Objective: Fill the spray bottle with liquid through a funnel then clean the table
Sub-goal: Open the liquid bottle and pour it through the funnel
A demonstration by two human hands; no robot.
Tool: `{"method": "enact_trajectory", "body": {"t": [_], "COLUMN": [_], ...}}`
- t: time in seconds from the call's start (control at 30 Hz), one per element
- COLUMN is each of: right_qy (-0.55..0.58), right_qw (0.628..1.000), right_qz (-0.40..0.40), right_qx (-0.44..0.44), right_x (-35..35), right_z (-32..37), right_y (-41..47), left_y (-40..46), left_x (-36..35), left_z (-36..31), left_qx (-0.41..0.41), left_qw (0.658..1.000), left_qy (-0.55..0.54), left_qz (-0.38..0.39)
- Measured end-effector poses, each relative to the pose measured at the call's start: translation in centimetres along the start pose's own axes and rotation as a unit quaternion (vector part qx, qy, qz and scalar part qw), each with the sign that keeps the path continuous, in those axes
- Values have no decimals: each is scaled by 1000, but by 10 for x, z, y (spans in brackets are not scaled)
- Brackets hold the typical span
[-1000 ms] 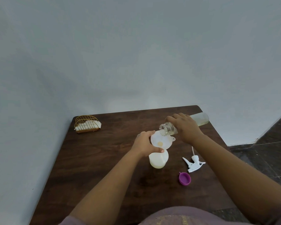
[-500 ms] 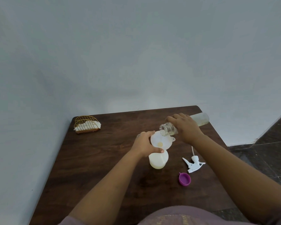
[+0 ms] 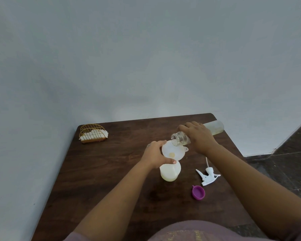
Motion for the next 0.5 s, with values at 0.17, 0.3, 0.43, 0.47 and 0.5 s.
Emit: {"method": "enact_trajectory", "body": {"t": [0.17,0.3,0.43,0.47,0.5], "right_qy": [-8,-5,-5,-1,0], "right_qw": [1000,1000,1000,1000,1000], "right_qz": [5,6,4,5,5], "right_qx": [-2,-4,-5,-6,-6], "right_x": [1,2,3,3,3], "right_z": [1,2,2,2,2], "right_y": [0,0,1,1,1], "left_y": [1,0,0,0,0], "left_x": [1,1,2,2,2], "left_z": [0,-1,-2,-2,-2], "left_qx": [0,-4,-6,-5,-5], "left_qw": [1000,1000,1000,1000,1000], "left_qy": [-5,-7,-7,-8,-8], "left_qz": [0,3,5,6,5]}}
Point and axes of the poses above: each hand's wrist, its own y-axis towards the middle knuckle, its own x-axis out of the back of the hand, z = x × y, the point moved 5 cm from there along y, towards the middle knuckle, and after that the axes turned 6 degrees about -x, right-handed, at the moved point
